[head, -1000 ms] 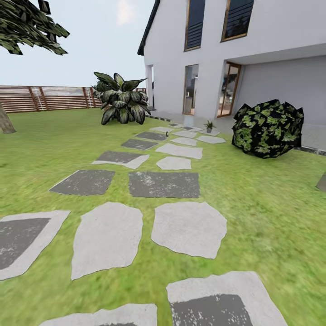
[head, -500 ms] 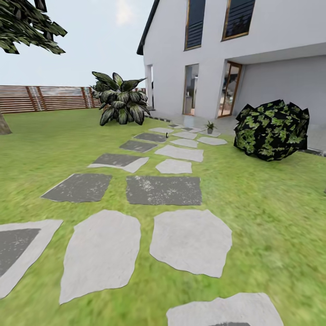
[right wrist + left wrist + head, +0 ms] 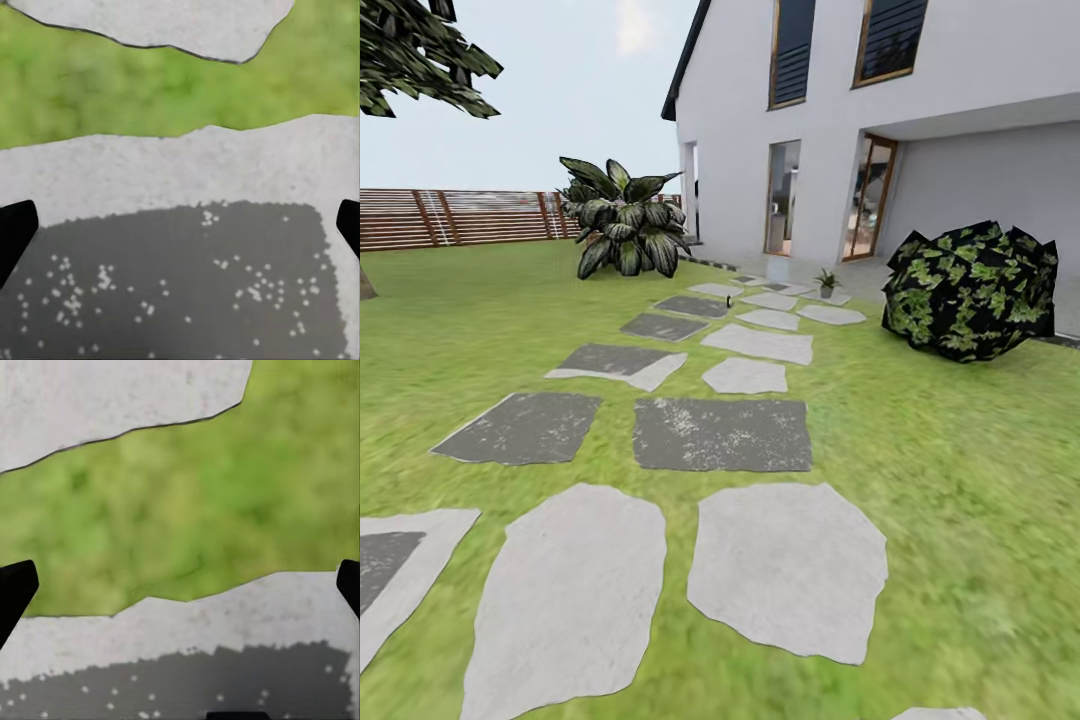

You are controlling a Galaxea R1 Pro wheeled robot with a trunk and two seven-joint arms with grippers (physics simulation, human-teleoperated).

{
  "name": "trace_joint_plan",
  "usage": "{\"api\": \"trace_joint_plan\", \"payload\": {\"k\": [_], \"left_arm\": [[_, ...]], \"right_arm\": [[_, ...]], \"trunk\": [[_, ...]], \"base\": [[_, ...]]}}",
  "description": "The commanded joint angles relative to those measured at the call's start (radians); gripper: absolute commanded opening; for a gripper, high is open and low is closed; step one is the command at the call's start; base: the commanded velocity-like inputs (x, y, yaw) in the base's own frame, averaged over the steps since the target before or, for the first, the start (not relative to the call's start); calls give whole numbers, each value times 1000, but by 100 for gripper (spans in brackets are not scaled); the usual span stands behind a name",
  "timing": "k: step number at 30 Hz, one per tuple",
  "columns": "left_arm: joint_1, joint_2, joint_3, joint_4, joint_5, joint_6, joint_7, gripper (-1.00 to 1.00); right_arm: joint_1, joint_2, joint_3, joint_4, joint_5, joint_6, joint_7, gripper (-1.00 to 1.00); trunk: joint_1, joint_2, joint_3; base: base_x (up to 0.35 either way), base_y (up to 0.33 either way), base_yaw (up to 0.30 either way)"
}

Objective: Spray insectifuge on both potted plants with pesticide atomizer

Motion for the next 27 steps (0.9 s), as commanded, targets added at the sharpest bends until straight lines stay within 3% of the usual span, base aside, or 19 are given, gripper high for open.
{"api": "trace_joint_plan", "payload": {"k": [1,11,19,27], "left_arm": [[-1,0,0,1,-5,-3,0,100],[-1,0,0,1,-5,-3,0,100],[-1,0,0,1,-5,-3,0,100],[-1,0,0,1,-5,-3,0,100]], "right_arm": [[0,0,0,1,0,-3,0,100],[0,0,0,1,0,-3,0,100],[0,0,0,1,0,-3,0,100],[0,0,0,1,0,-3,0,100]], "trunk": [[0,0,-1],[0,0,-1],[0,0,-1],[0,0,-1]], "base": [[338,0,0],[338,0,-4],[338,0,-180],[338,0,-29]]}}
